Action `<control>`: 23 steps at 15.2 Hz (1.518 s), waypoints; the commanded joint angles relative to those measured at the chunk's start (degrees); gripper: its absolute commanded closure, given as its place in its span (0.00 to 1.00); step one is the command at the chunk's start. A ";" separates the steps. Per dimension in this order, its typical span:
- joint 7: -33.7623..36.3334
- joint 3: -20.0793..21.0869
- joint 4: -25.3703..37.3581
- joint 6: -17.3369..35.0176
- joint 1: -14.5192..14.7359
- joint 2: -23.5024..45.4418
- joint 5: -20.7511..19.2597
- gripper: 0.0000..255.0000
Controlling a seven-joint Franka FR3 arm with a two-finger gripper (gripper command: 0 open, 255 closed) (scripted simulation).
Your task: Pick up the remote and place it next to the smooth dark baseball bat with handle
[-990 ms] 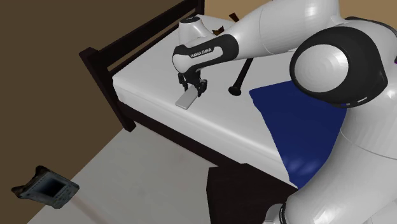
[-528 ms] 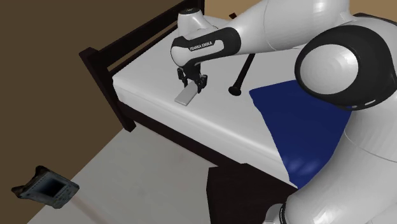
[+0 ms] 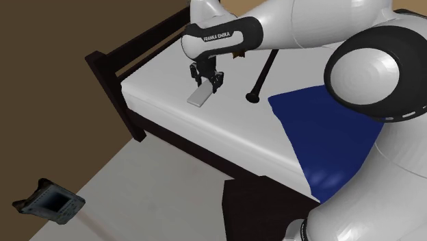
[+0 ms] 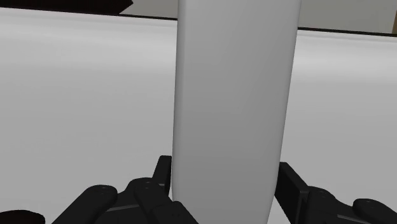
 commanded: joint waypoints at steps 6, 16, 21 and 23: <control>-0.63 0.42 3.35 -4.84 -0.13 -1.67 1.02 1.00; -1.24 0.80 9.35 -12.01 -0.03 -3.01 1.88 1.00; -1.40 0.94 13.01 -15.79 0.19 -3.17 2.04 1.00; -1.43 0.98 14.61 -17.35 0.32 -3.13 2.04 1.00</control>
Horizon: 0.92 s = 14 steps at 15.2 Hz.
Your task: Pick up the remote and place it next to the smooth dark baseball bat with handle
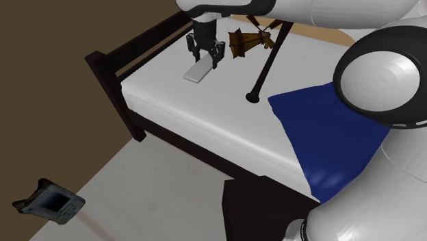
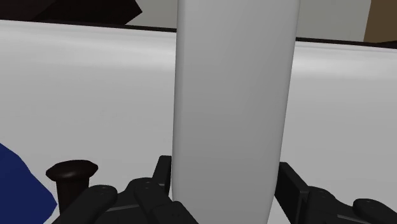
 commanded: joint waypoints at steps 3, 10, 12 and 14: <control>-0.01 0.11 3.52 -3.40 0.33 0.13 -0.02 1.00; 0.07 0.25 10.45 -9.31 1.18 1.22 -0.48 1.00; 0.12 0.28 12.72 -11.11 1.52 1.73 -0.72 1.00; 0.19 0.31 15.15 -12.97 1.93 2.33 -1.00 1.00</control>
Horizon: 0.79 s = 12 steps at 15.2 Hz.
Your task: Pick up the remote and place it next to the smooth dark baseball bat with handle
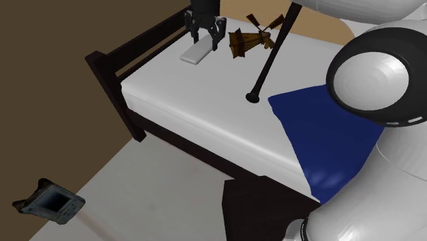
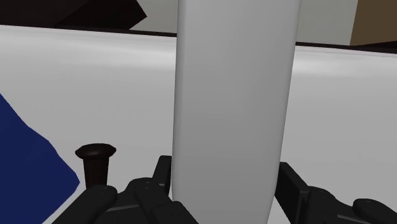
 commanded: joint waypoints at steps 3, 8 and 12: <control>0.18 0.05 5.57 -4.11 1.02 1.57 -0.76 1.00; -5.34 -1.04 -5.18 -0.77 -5.04 -6.71 3.19 1.00; -11.43 -3.23 -13.30 1.31 -9.52 -13.52 6.34 1.00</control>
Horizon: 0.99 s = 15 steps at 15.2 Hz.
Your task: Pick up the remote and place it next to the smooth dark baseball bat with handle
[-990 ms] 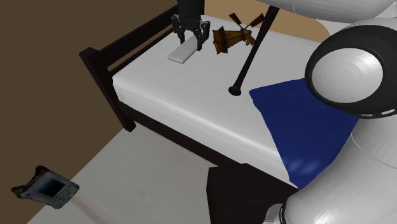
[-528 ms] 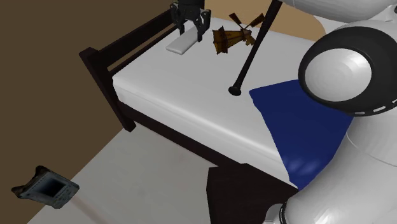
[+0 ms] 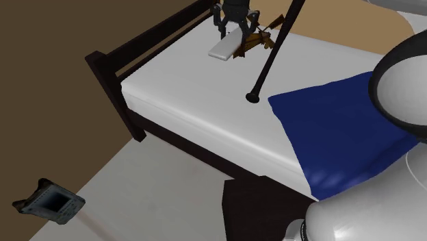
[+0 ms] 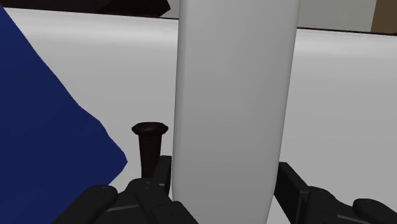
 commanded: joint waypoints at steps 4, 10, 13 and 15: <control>-7.65 -3.34 -8.05 1.59 -4.38 -7.15 2.94 1.00; -16.77 -8.24 -14.74 2.47 -8.41 -13.22 4.56 1.00; -21.20 -10.79 -17.07 2.68 -10.22 -15.33 4.74 1.00; -24.10 -12.51 -18.26 2.77 -11.39 -16.41 4.69 1.00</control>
